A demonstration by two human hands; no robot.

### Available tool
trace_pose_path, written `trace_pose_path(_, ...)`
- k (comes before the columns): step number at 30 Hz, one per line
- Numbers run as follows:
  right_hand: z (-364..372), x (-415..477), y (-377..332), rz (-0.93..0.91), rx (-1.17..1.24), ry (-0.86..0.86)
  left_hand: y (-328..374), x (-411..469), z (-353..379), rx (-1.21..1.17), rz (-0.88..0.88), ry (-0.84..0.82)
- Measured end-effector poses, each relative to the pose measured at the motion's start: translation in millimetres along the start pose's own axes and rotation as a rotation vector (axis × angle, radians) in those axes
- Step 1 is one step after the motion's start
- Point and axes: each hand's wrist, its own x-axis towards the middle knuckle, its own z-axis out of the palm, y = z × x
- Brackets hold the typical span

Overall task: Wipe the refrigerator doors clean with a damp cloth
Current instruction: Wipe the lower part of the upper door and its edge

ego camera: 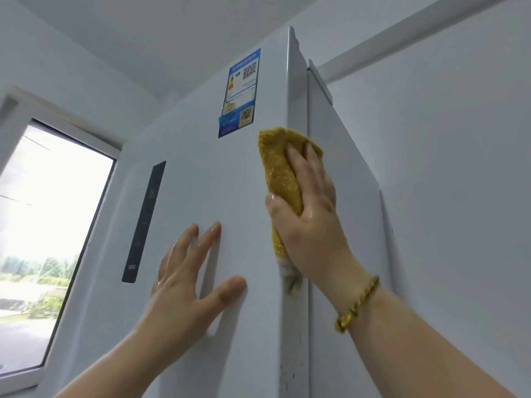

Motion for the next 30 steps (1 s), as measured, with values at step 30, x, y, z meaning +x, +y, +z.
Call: trace_pose_path(30,-10,43,22,0.17,0.021,0.012,-4,0,4,0.001,0.005,-0.012)
